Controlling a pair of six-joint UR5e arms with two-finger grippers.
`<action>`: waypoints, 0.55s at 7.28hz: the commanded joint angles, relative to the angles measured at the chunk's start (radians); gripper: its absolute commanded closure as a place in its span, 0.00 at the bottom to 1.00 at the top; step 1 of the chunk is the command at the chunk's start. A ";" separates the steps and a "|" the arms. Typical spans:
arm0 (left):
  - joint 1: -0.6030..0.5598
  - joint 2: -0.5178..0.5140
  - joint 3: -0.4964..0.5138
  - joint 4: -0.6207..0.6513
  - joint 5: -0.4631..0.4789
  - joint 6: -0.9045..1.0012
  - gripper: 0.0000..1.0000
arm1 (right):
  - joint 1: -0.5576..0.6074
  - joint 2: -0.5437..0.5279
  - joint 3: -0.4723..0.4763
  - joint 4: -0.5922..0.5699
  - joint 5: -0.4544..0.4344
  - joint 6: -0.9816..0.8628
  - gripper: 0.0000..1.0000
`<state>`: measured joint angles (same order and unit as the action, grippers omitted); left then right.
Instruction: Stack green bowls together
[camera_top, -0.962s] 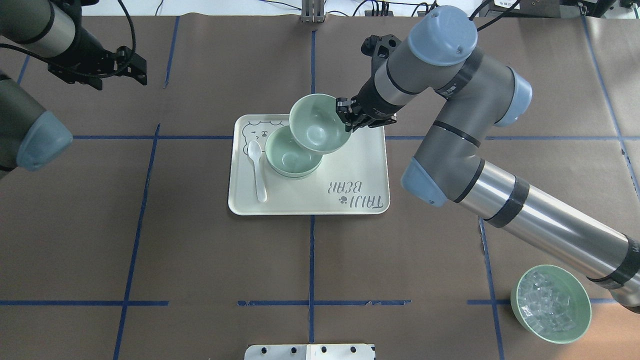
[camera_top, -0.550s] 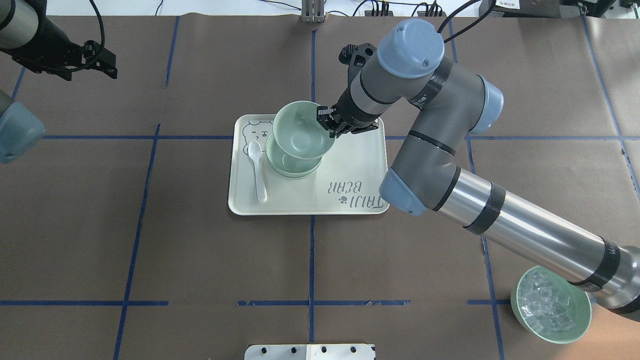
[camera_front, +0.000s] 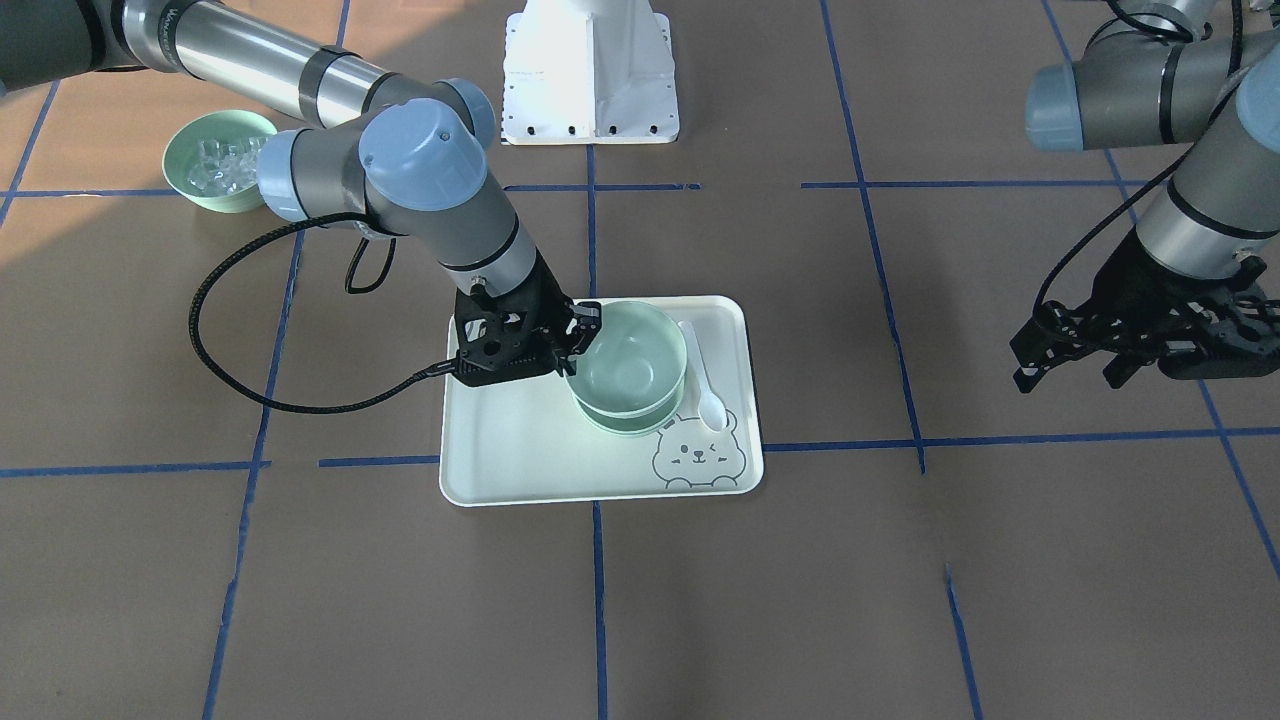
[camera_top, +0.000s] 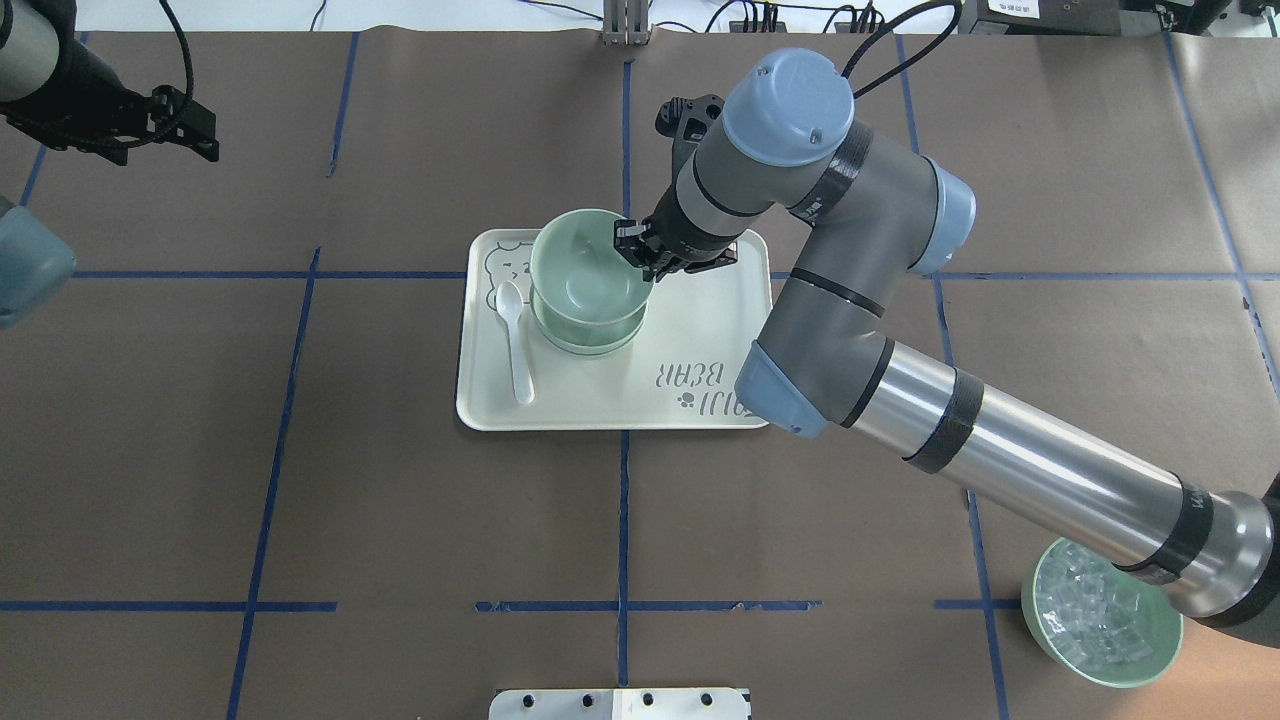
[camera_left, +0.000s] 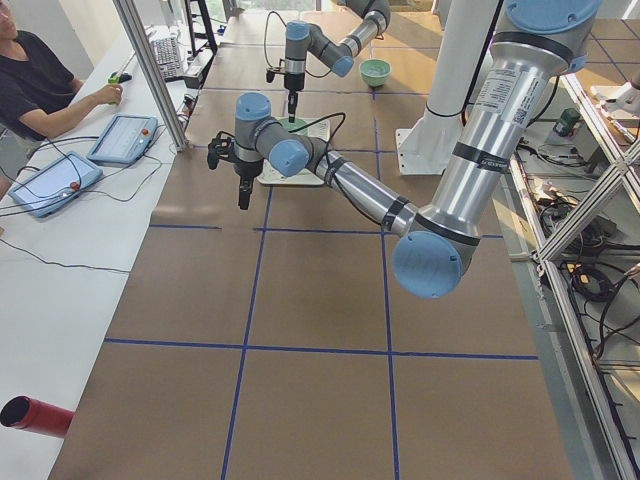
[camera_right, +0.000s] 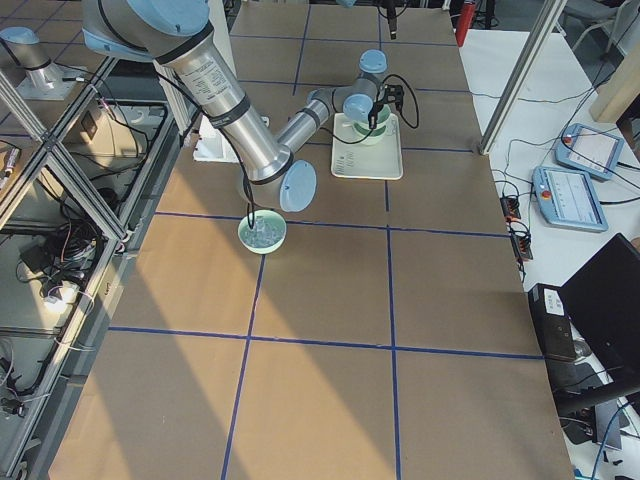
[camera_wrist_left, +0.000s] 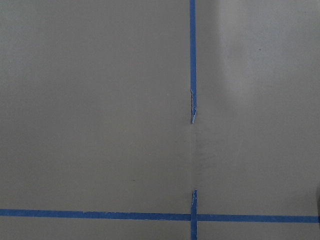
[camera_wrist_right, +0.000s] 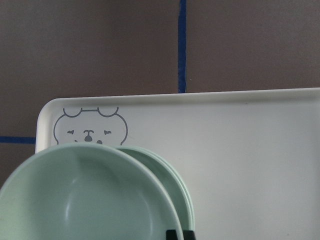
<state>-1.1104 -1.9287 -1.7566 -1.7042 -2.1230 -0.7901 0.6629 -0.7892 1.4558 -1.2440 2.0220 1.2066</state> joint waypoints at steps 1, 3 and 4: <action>0.000 0.002 0.003 -0.002 0.000 0.000 0.00 | -0.017 0.002 -0.009 0.012 -0.032 0.007 0.00; 0.000 0.002 0.003 -0.003 0.000 0.000 0.00 | -0.006 0.007 -0.008 0.009 -0.032 0.024 0.00; 0.000 0.004 0.005 -0.003 0.000 0.000 0.00 | 0.027 0.002 -0.002 -0.001 -0.017 0.021 0.00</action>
<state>-1.1106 -1.9262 -1.7531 -1.7070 -2.1230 -0.7900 0.6611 -0.7848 1.4493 -1.2365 1.9937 1.2275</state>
